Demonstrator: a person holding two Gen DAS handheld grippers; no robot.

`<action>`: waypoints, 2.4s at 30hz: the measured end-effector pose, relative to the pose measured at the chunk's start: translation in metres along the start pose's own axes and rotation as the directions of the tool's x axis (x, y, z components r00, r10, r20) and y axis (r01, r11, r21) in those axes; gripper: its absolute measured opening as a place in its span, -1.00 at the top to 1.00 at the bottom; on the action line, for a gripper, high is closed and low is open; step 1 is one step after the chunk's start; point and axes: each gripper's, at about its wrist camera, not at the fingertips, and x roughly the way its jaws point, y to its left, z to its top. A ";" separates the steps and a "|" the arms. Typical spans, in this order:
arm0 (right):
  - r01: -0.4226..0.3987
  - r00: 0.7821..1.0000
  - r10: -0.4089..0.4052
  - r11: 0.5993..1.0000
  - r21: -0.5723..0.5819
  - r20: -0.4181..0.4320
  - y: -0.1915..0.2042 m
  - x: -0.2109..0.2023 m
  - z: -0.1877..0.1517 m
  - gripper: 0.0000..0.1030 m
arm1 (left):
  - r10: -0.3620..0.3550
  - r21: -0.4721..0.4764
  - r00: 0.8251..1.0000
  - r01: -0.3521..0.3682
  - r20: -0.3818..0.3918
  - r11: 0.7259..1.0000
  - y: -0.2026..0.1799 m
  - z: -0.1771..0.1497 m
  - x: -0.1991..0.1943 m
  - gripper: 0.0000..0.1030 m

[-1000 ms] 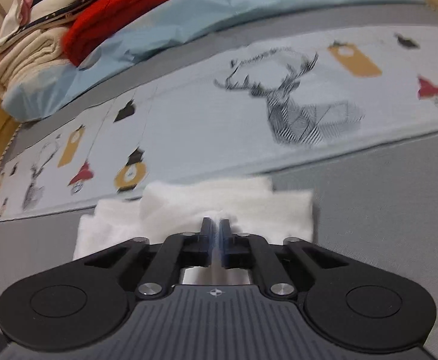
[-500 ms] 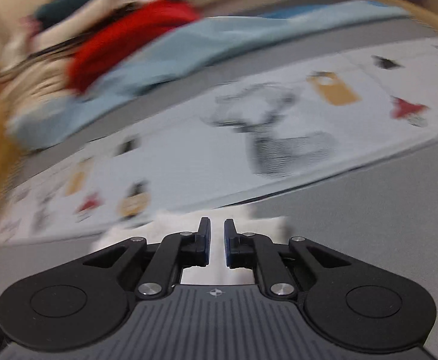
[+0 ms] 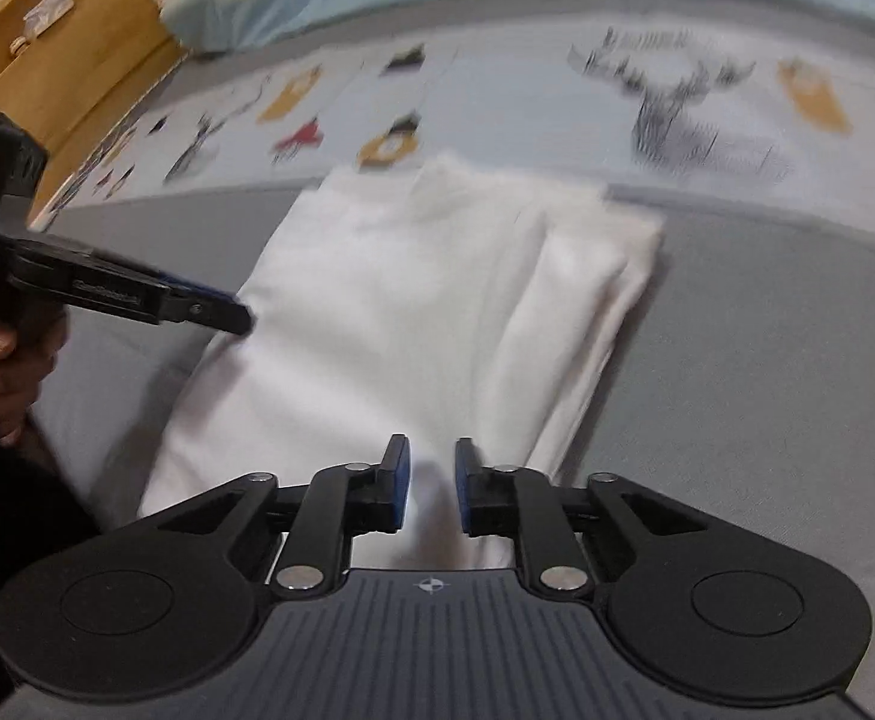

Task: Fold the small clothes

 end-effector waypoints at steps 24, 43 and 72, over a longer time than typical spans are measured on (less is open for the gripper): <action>-0.073 0.997 0.056 0.907 0.414 0.054 -0.038 0.044 0.022 0.42 | -0.037 -0.184 0.998 0.044 0.042 0.982 0.024 0.018 0.020 0.40; 0.060 0.998 -0.054 0.981 0.184 -0.040 0.002 0.056 0.030 0.01 | 0.080 0.009 0.997 -0.080 -0.017 0.997 0.023 -0.007 0.010 0.03; 0.327 0.873 -0.382 0.919 0.218 0.303 0.089 -0.092 -0.036 -0.39 | 0.299 -0.019 0.926 -0.303 0.229 0.953 -0.053 -0.090 -0.131 -0.78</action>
